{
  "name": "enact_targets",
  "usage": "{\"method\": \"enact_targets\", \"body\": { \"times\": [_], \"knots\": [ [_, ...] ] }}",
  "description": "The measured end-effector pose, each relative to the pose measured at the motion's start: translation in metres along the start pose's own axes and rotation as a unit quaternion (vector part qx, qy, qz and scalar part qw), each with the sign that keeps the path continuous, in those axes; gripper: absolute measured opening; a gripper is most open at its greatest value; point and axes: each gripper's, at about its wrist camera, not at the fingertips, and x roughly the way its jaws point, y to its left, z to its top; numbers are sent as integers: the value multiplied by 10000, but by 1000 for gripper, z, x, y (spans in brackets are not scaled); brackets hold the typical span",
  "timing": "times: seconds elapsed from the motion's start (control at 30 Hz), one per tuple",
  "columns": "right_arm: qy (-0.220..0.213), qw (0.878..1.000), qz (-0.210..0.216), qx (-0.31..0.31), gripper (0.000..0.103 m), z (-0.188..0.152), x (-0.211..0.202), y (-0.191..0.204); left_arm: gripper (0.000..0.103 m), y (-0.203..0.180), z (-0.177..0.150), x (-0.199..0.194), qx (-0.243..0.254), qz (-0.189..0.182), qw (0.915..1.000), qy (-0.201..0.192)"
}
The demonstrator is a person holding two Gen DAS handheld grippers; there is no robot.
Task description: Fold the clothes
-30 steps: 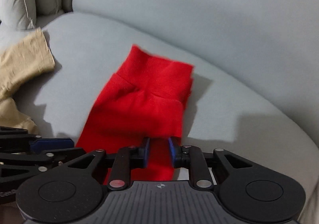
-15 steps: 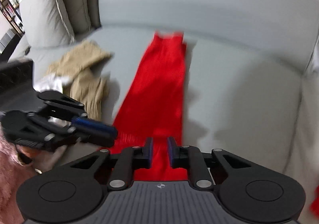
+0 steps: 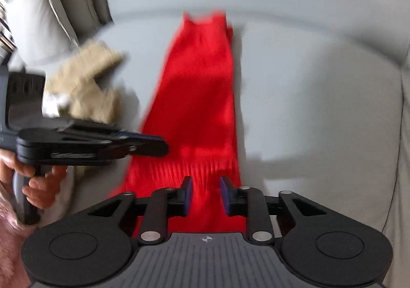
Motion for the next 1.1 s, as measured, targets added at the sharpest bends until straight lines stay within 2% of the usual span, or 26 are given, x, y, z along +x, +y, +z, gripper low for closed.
{"method": "enact_targets", "body": {
  "times": [0.07,0.1,0.13,0.27,0.4,0.5,0.57,0.6,0.63,0.73,0.83,0.87,0.93,1.0,1.03,1.1],
  "knots": [
    [-437,9989,-133,-57,44,32,13,-6,18,13,8,-4,-343,284,9983,-383],
    [-522,9985,-130,-44,45,40,18,-8,17,24,11,-9,-597,719,9932,-690],
    [-594,9982,-115,-38,46,48,25,-9,17,29,12,-10,-675,904,9907,-763],
    [-945,9950,-252,-193,52,95,82,-13,17,37,13,-5,-847,1120,9874,-730],
    [-879,9939,-615,-241,62,116,133,-19,18,35,15,5,-662,1270,9881,-569],
    [-680,9962,-548,-39,65,120,157,-24,18,28,15,6,-567,1408,9871,-515],
    [-707,9968,-369,-43,43,119,159,-24,18,26,18,10,-576,1470,9861,-510],
    [-716,9971,-233,-71,21,118,159,-23,18,25,20,12,-604,1486,9857,-519],
    [-722,9973,-122,-94,18,119,158,-22,18,24,22,14,-629,1502,9852,-528],
    [-790,9949,-268,-568,15,120,146,-11,18,19,19,14,-548,1559,9844,-605],
    [-1361,9839,-239,-1136,15,111,99,9,18,7,9,3,-317,1735,9812,-785],
    [-1427,9820,-227,-1219,15,110,93,13,18,5,6,0,-285,1777,9800,-845],
    [-1798,9690,-145,-1687,15,91,50,32,18,-19,-9,-17,-86,2133,9692,-1226],
    [-2093,9580,-73,-1959,15,71,12,45,18,-43,-27,-38,210,2535,9537,-1605],
    [-2232,9536,-41,-2022,15,61,-6,51,18,-53,-33,-47,270,2631,9493,-1700],
    [-2461,9450,22,-2153,15,40,-38,61,18,-73,-49,-69,230,2676,9458,-1823]
  ]
}}
